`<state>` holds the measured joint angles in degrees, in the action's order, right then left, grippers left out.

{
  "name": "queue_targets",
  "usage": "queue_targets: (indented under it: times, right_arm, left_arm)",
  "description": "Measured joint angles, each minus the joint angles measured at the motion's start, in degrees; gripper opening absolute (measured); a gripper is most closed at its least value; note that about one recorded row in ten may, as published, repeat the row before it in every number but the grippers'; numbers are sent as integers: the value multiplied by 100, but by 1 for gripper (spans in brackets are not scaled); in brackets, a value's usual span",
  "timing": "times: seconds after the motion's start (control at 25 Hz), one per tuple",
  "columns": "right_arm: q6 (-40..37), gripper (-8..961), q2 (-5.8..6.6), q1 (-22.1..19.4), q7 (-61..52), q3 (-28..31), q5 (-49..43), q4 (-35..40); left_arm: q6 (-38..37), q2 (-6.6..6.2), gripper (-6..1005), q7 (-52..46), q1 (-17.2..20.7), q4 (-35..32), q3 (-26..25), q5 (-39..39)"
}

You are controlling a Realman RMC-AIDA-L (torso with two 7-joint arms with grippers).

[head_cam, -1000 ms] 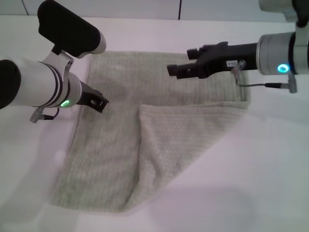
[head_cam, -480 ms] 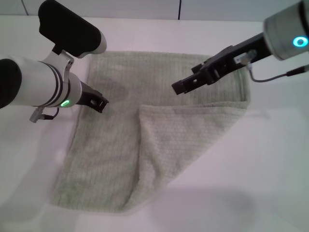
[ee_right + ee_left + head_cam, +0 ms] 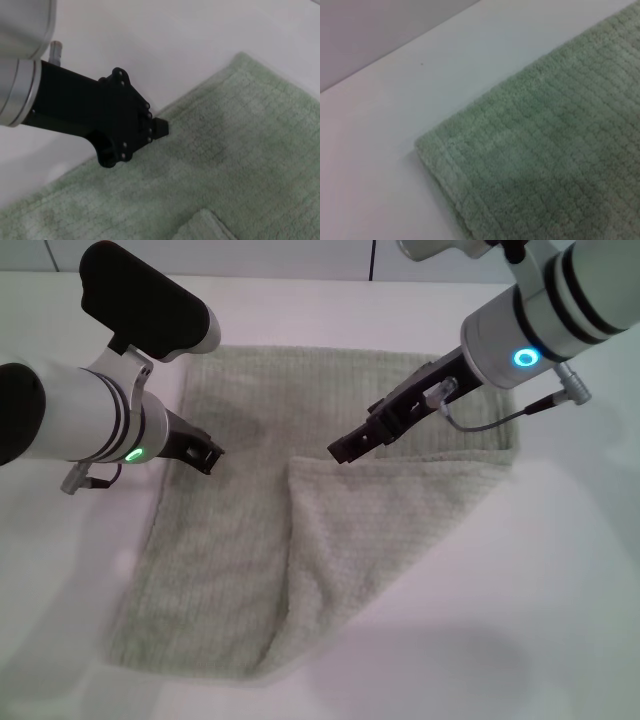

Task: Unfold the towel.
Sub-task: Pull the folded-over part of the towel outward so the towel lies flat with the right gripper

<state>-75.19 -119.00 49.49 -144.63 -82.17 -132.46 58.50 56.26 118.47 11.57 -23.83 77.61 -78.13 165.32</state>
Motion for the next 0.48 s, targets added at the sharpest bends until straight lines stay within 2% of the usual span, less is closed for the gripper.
queue_targets:
  times: [0.48]
  right_arm:
    - [429,827,-20,100,8,-320,39,-262]
  left_arm:
    - [-19,-7,-2,29,-87,-239,-7,0]
